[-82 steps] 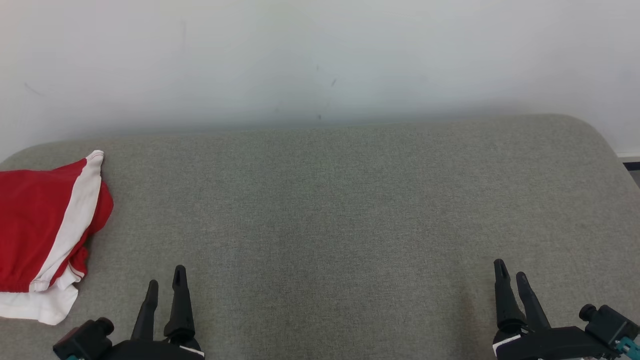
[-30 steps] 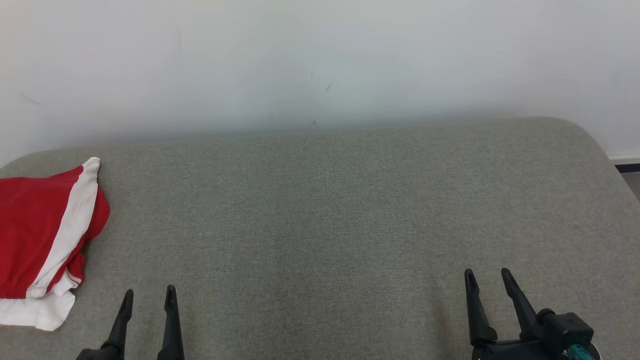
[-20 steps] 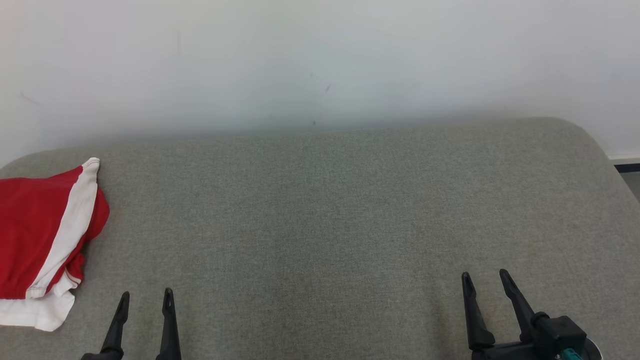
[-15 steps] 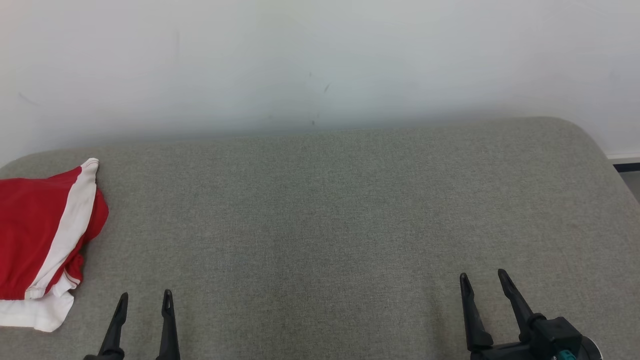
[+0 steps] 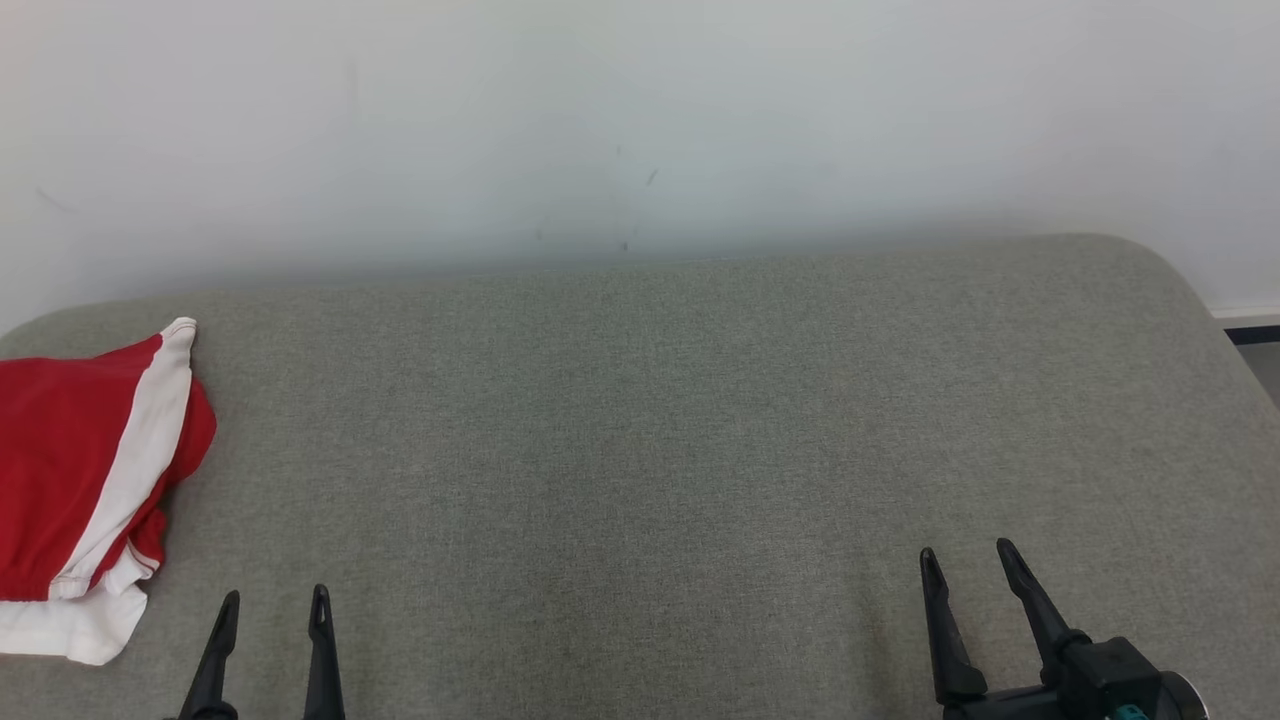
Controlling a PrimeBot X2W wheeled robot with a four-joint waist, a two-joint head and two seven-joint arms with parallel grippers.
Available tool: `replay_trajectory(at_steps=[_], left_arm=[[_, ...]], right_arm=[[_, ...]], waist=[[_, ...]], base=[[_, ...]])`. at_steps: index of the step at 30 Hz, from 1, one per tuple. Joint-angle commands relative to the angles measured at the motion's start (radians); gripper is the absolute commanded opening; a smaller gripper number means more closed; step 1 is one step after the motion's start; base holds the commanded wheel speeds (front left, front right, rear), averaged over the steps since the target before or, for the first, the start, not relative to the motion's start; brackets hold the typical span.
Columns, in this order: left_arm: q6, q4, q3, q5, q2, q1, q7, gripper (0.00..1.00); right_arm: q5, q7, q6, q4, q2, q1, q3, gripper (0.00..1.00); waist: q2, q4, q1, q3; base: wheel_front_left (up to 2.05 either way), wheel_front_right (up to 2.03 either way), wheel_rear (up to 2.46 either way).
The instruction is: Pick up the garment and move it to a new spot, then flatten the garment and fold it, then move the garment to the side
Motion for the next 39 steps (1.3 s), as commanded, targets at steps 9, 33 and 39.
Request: replay_trajectory(at_steps=[9, 33, 39], left_arm=[[-0.007, -0.003, 0.001, -0.001, -0.001, 0.017, -0.003, 1.00], [-0.026, 0.022, -0.002, 0.031, 0.012, 0.028, -0.003, 1.00], [-0.030, 0.031, 0.001, 0.025, 0.021, 0.032, -0.003, 1.00]], right_arm=[[0.021, -0.003, -0.002, 0.004, -0.002, 0.007, -0.014, 1.00], [0.047, -0.003, -0.002, 0.009, -0.002, 0.011, -0.021, 1.00], [0.047, -0.003, -0.002, 0.010, -0.002, 0.014, -0.023, 1.00]], waist=[[-0.0001, 0.002, 0.0000, -0.001], [-0.0001, 0.017, 0.0000, 0.002], [-0.0001, 0.020, 0.0000, 0.000]], base=[[0.00, 0.00, 0.00], [0.00, 0.00, 0.00], [0.00, 0.00, 0.00]])
